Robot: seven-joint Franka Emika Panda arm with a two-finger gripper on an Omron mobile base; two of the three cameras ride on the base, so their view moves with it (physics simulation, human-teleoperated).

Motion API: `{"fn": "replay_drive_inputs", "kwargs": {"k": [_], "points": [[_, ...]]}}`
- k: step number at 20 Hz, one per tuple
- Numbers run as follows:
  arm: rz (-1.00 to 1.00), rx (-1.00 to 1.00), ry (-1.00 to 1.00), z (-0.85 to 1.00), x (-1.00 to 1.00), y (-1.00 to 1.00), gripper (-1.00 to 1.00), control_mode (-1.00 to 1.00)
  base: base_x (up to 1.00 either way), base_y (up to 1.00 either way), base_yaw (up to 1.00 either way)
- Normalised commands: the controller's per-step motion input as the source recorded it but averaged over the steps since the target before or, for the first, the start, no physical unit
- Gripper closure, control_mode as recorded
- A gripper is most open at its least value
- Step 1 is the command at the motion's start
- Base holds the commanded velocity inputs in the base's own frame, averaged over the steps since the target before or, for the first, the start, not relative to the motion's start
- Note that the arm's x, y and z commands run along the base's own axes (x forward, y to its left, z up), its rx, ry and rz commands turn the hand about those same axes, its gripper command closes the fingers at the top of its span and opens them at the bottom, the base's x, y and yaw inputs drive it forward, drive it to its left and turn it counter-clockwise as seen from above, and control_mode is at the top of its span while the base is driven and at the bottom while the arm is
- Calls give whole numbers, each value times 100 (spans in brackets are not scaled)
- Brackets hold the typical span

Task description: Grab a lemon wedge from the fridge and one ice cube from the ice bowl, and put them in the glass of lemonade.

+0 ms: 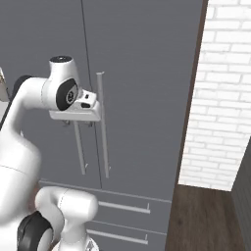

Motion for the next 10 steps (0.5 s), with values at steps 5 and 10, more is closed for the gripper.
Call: {"fn": "replay_drive_inputs", "kwargs": {"k": [5,10], "points": [[6,-9,-7,0,-37,86,-100,-100,0,0,0],[0,-16,-7,0,-2,89,-100,-100,0,0,0]]}}
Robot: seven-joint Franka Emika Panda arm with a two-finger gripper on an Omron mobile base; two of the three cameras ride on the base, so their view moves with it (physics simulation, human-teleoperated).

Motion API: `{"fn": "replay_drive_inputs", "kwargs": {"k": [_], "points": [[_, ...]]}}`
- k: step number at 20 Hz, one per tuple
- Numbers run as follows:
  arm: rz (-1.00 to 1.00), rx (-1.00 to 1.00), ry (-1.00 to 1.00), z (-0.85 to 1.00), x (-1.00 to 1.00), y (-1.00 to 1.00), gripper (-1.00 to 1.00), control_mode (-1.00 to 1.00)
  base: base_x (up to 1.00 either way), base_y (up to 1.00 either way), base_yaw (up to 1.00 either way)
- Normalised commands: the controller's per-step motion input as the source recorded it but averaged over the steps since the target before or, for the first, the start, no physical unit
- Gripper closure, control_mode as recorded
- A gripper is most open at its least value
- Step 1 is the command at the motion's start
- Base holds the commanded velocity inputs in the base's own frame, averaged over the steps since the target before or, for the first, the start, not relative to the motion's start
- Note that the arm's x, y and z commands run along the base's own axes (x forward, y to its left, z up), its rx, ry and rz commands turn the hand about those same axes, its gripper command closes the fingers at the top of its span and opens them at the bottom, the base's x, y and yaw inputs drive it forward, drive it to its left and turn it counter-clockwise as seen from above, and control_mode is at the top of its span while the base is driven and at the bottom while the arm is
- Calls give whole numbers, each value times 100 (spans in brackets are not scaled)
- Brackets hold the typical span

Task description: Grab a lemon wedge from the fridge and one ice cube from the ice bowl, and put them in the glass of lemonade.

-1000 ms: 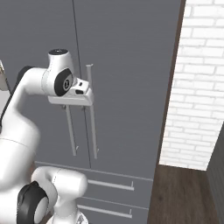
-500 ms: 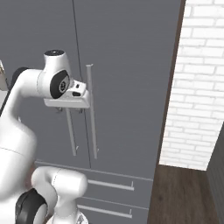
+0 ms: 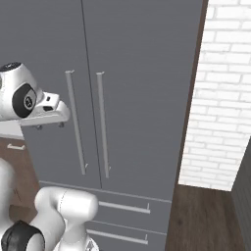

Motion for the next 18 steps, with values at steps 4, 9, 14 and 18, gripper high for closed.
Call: {"fn": "replay_drive_inputs", "kwargs": {"k": [4,9,14,18], "points": [[3,1,-10,0,-48,-41,-100,-100,0,0,0],[0,5,-1,0,-67,-99,-100,-100,0,0,0],[-1,1,0,0,-18,-39,-100,-100,0,0,0],[0,0,0,0,0,0,-100,-100,0,0,0]]}}
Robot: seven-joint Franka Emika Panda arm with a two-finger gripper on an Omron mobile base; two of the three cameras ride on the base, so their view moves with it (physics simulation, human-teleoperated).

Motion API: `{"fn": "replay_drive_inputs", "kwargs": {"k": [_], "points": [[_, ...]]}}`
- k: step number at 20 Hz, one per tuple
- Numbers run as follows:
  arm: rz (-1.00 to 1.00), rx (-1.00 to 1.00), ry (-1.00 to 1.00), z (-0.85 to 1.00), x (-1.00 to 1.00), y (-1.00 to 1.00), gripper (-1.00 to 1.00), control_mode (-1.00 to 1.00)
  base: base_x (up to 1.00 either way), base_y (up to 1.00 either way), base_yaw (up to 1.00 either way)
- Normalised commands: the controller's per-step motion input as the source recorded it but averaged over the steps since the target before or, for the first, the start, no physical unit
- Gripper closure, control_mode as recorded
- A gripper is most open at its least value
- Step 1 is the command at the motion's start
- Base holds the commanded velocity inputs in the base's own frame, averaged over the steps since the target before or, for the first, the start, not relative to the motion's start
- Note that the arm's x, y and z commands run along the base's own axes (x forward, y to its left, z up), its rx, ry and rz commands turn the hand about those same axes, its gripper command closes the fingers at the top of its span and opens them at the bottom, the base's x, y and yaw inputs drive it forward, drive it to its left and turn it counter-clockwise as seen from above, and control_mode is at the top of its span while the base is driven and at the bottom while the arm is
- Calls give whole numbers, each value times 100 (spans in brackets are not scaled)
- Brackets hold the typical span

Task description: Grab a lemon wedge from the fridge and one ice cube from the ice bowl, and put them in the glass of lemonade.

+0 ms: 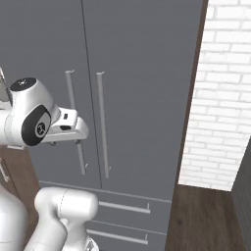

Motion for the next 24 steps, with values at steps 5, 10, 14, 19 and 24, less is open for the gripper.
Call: {"fn": "replay_drive_inputs", "kwargs": {"k": [5,10,14,19,24], "points": [[0,0,-2,1,-8,2,-100,-100,0,0,0],[0,0,-8,2,-6,18,-100,100,-6,57,0],[0,0,0,0,0,0,-100,100,0,100,0],[0,0,0,0,0,0,-100,100,1,100,0],[0,0,0,0,0,0,-100,100,25,100,0]]}}
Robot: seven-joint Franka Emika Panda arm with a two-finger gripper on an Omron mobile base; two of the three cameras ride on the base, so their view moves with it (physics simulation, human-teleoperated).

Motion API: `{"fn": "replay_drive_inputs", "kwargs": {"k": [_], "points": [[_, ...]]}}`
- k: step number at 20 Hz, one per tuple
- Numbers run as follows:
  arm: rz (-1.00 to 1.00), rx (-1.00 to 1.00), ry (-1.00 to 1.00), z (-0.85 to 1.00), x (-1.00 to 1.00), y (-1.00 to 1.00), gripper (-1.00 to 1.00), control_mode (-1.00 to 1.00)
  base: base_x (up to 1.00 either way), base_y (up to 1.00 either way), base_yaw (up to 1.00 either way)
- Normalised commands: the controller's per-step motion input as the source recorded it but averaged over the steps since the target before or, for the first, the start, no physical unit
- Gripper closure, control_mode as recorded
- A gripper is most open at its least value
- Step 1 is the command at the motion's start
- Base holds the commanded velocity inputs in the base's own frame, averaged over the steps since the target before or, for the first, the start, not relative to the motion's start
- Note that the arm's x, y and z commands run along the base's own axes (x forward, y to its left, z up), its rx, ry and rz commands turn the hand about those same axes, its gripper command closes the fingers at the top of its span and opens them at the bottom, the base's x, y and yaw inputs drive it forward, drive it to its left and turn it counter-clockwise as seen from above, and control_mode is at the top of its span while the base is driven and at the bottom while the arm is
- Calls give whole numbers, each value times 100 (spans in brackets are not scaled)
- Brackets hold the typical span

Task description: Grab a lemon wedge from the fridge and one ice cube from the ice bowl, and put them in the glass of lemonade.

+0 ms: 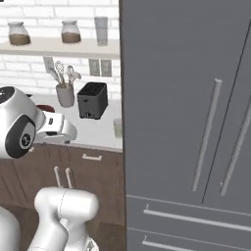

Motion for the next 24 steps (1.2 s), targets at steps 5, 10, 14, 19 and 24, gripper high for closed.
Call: {"fn": "replay_drive_inputs", "kwargs": {"k": [5,10,14,19,24], "points": [[0,0,0,0,0,0,-100,100,58,91,-3],[0,0,0,0,0,0,-100,100,61,22,-1],[0,0,0,0,0,0,-100,100,60,-10,0],[0,0,0,0,0,0,-100,100,64,-16,0],[0,0,0,0,0,0,-100,100,58,9,0]]}}
